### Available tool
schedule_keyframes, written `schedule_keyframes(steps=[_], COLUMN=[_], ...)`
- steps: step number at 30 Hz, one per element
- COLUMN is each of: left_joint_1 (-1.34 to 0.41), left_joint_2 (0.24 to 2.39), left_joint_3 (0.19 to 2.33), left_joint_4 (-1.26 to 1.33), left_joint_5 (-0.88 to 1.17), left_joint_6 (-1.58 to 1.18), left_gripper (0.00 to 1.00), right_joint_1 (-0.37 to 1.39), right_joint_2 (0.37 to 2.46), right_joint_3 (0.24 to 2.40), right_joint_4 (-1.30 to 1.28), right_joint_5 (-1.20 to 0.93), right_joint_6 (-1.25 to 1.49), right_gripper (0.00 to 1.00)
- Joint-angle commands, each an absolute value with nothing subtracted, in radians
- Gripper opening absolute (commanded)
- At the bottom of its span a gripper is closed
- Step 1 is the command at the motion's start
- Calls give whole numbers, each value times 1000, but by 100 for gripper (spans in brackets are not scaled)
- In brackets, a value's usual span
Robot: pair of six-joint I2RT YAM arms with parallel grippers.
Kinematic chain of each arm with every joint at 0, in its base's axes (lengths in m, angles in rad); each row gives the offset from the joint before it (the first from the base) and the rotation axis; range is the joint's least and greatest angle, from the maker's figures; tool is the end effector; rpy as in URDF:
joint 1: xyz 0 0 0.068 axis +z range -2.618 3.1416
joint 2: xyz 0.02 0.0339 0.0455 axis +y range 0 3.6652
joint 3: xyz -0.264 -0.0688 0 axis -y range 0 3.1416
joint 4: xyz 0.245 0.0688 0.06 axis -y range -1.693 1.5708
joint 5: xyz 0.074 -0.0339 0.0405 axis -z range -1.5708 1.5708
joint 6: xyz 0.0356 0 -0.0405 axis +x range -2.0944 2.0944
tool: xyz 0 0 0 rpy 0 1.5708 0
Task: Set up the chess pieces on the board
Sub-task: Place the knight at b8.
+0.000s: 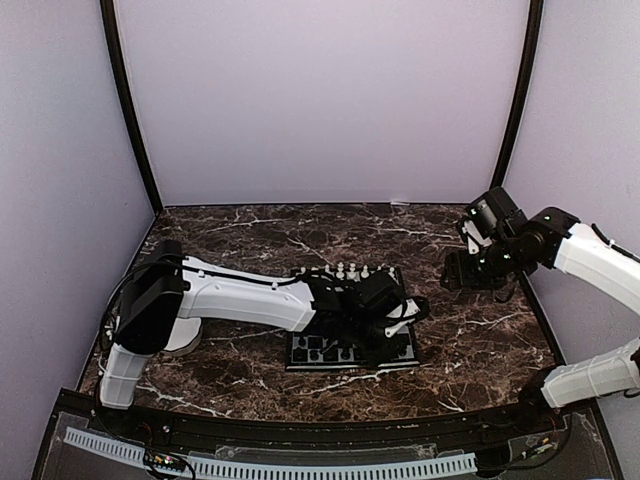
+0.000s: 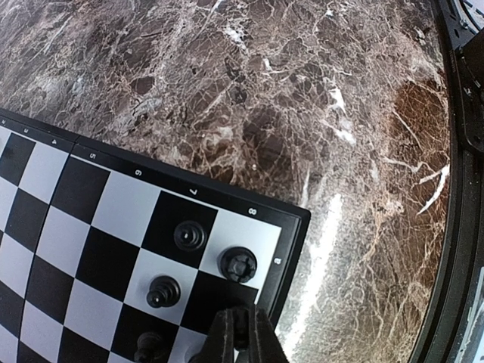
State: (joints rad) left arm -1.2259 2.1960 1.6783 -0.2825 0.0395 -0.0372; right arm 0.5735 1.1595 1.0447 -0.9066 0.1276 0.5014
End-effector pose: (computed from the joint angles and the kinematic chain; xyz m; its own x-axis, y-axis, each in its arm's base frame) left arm 0.1655 -0.4648 0.1798 -0.2777 0.6632 -0.6950 0.9400 0.3368 -0.0542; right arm 0.1888 0.1165 0.2938 -0.8601 0.0120 -0.5101 -0.0786 0.9847 0.1558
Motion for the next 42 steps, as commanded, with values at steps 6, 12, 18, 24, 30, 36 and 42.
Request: schedule_keyframes(steps=[6,12,18,24,30,36,42], left_joint_1=[-1219,-1212,-1205,-1203,-1203,-1203,-1203], left_joint_2=[2210,2215,2215,2212,2212,2212,2195], left_joint_3=[1691,1698,1705,1719,1723,1728,1728], left_joint_4=[-274,-275,-286,-296,-298,-305,-325], left_joint_5=[34,29,17,19,28,38,51], left_joint_6=[-36,-34,-37,-36,-39,-34,-32], left_gripper=[7,9,11,12,16,17,18], right_joint_1=[560,558,557,555,555,555,554], right_joint_2=[1182,1194,1201,1209,1212,1213,1215], right_joint_3=[1057,1064,1063,1065,1065,1063,1060], right_joint_4=[-909,-910,-905,-900,-899,-897,-893], right_joint_5=[120,115,111,104,102,100,95], right_joint_6=[483,480,481,480,479,480,480], right_gripper=[68,68,68,68,68,68,68])
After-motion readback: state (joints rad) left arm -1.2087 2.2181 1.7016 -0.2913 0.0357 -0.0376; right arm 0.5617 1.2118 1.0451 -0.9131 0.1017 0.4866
